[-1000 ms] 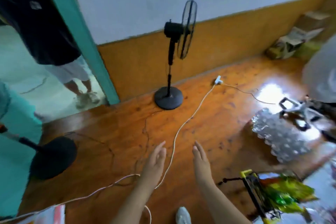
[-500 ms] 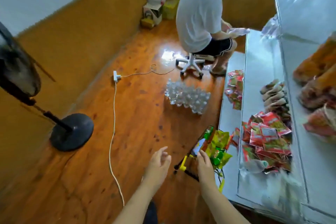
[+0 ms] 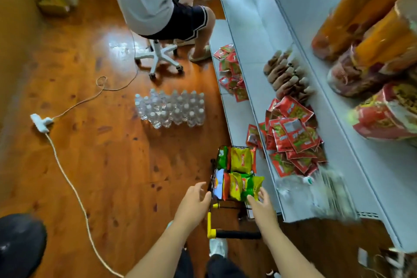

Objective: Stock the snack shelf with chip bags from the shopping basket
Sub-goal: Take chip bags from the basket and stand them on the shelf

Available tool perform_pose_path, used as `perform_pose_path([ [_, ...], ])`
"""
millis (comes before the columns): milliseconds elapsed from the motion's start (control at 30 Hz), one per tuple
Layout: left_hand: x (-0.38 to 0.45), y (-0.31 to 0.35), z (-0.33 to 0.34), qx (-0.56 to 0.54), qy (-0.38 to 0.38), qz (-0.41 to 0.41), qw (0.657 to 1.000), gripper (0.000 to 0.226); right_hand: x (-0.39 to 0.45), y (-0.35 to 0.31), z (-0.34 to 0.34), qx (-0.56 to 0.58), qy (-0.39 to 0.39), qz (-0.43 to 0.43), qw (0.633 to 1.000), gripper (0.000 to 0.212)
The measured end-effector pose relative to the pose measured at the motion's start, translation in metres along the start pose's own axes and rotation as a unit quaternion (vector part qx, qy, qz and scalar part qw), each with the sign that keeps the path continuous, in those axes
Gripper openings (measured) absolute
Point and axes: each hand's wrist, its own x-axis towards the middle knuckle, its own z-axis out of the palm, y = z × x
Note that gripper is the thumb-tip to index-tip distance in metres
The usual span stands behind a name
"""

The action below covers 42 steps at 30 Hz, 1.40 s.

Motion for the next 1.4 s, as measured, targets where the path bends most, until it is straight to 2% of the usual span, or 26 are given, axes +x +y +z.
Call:
perform_pose_path([
  [167,0.107,0.012,0.048,0.03,-0.033,0.024,0.999,0.043,0.121,0.013,0.007,-0.021,0.021,0.03,0.999,0.091],
  [367,0.23,0.014,0.112,0.067,-0.037,0.058,0.995,0.045,0.257,0.032,0.029,-0.096,0.05,0.009,0.994,0.104],
  [467,0.271,0.017,0.139,0.067,-0.065,0.081,0.992,0.041,0.3,0.045,0.041,-0.153,0.049,-0.008,0.987,0.115],
  [533,0.292,0.017,0.151,0.038,-0.09,0.061,0.993,0.046,0.315,0.049,0.053,-0.194,0.053,-0.028,0.979,0.11],
  [667,0.317,0.019,0.162,0.028,-0.122,0.027,0.992,0.07,0.322,0.042,0.068,-0.221,0.054,-0.024,0.974,0.081],
  [767,0.328,0.015,0.157,0.026,-0.117,0.016,0.993,0.07,0.323,0.033,0.066,-0.226,0.07,-0.015,0.971,0.058],
  [833,0.331,0.017,0.148,0.079,-0.081,0.045,0.993,0.067,0.32,0.025,0.056,-0.225,0.082,-0.031,0.97,0.053],
  [933,0.332,0.032,0.131,0.199,-0.058,0.158,0.965,0.091,0.31,0.014,0.033,-0.214,0.096,-0.086,0.968,0.055],
  [1033,0.334,0.061,0.114,0.248,-0.132,0.25,0.927,0.118,0.298,0.004,0.008,-0.2,0.043,-0.183,0.961,0.057],
  [1133,0.343,0.084,0.105,0.309,-0.195,0.263,0.893,0.128,0.29,-0.011,-0.019,-0.213,-0.057,-0.283,0.934,0.059],
  [1200,0.345,0.097,0.102,0.333,-0.224,0.275,0.873,0.116,0.288,-0.022,-0.036,-0.209,-0.088,-0.337,0.914,0.057],
  [1233,0.344,0.102,0.102,0.312,-0.236,0.28,0.877,0.101,0.289,-0.026,-0.042,-0.206,-0.09,-0.353,0.908,0.058],
  [1300,0.342,0.109,0.103,0.227,-0.261,0.262,0.901,0.069,0.29,-0.032,-0.049,-0.189,-0.072,-0.356,0.913,0.062],
  [1400,0.342,0.11,0.101,0.122,-0.274,0.218,0.929,0.06,0.292,-0.031,-0.051,-0.097,-0.021,-0.31,0.945,0.082],
])
